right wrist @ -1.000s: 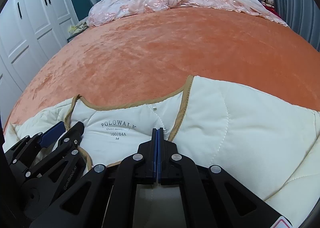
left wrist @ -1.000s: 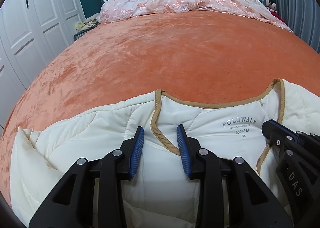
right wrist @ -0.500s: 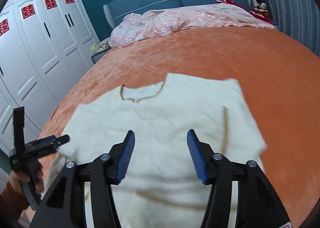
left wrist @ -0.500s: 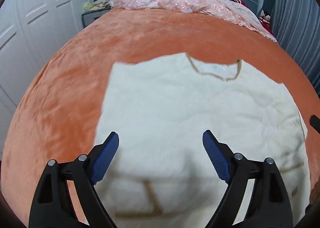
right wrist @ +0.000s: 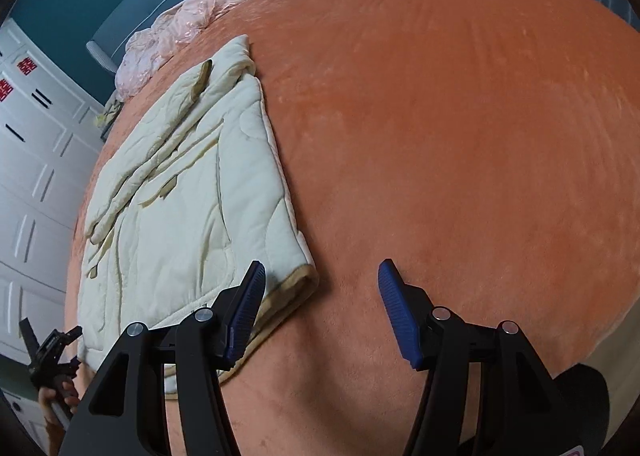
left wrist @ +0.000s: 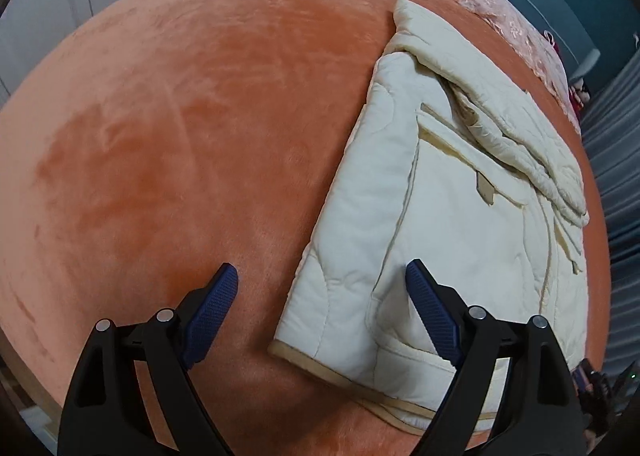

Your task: Fold large clothes

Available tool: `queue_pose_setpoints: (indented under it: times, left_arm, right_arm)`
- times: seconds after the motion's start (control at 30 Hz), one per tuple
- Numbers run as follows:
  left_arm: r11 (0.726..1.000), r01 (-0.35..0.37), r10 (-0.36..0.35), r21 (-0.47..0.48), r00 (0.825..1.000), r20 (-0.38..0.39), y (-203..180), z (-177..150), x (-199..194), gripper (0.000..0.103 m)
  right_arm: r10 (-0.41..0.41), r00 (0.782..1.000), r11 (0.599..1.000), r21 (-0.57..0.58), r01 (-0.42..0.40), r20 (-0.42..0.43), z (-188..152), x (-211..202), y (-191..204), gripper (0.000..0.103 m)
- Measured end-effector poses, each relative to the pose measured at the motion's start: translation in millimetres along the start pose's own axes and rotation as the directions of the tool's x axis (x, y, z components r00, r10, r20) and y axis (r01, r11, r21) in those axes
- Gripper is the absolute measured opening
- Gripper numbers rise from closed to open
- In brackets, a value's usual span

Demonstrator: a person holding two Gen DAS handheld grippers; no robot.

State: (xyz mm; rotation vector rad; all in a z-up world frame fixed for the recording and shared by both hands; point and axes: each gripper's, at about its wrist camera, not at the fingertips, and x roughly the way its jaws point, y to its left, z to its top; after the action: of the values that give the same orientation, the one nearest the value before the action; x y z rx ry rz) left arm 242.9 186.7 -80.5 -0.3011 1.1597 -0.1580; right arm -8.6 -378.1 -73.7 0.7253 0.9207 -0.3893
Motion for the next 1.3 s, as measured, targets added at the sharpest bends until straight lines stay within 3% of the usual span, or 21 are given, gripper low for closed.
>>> queue_pose_setpoints:
  times: [0.2,0.27,0.37,0.47,0.53,0.67,0.83,1.03,1.2,1.3]
  left_arm:
    - [0.998,0.035,-0.036,-0.042,0.999,-0.004,-4,-6,2,0.082]
    - [0.996,0.067,-0.068,-0.061,0.998,-0.015,-6,-6,3,0.066]
    - [0.994,0.081,-0.083,-0.071,0.996,-0.027,-11,-9,3,0.052]
    - [0.996,0.078,-0.08,-0.051,0.996,-0.034,-15,-13,-1,0.031]
    - [0.996,0.079,-0.08,-0.034,0.996,-0.034,-18,-14,-5,0.023]
    - [0.997,0.078,-0.078,-0.006,0.997,-0.016,-22,-15,-17,0.012]
    - [0.995,0.1,-0.101,0.017,0.995,0.022,-24,-18,-45,0.007]
    - [0.988,0.104,-0.109,0.115,0.993,0.04,-23,-38,-91,0.006]
    - [0.978,0.089,-0.089,0.19,0.996,-0.008,-11,-77,-119,0.005]
    - [0.961,0.055,-0.039,0.272,0.997,-0.065,-5,-113,-143,0.005]
  right_arm:
    - [0.084,0.996,0.992,0.095,-0.084,0.004,-2,12,1,0.062]
    - [0.134,0.991,0.98,0.145,-0.133,0.005,0,15,1,0.062]
    - [0.19,0.982,0.965,0.187,-0.185,-0.011,1,21,5,0.058]
    - [0.16,0.987,0.976,0.154,-0.154,-0.032,2,24,16,0.035]
    - [0.148,0.988,0.981,0.137,-0.14,-0.045,1,26,22,0.013]
    - [0.114,0.993,0.99,0.085,-0.111,-0.031,-1,18,32,0.006]
    - [0.074,0.997,0.996,-0.046,-0.075,-0.014,-2,-9,50,0.004]
    - [0.043,0.998,0.975,-0.216,-0.052,-0.049,-19,-50,51,0.003]
    - [0.008,0.993,0.941,-0.336,-0.049,-0.121,-58,-86,43,0.003]
    - [-0.059,0.982,0.892,-0.45,-0.029,-0.181,-88,-113,40,0.003]
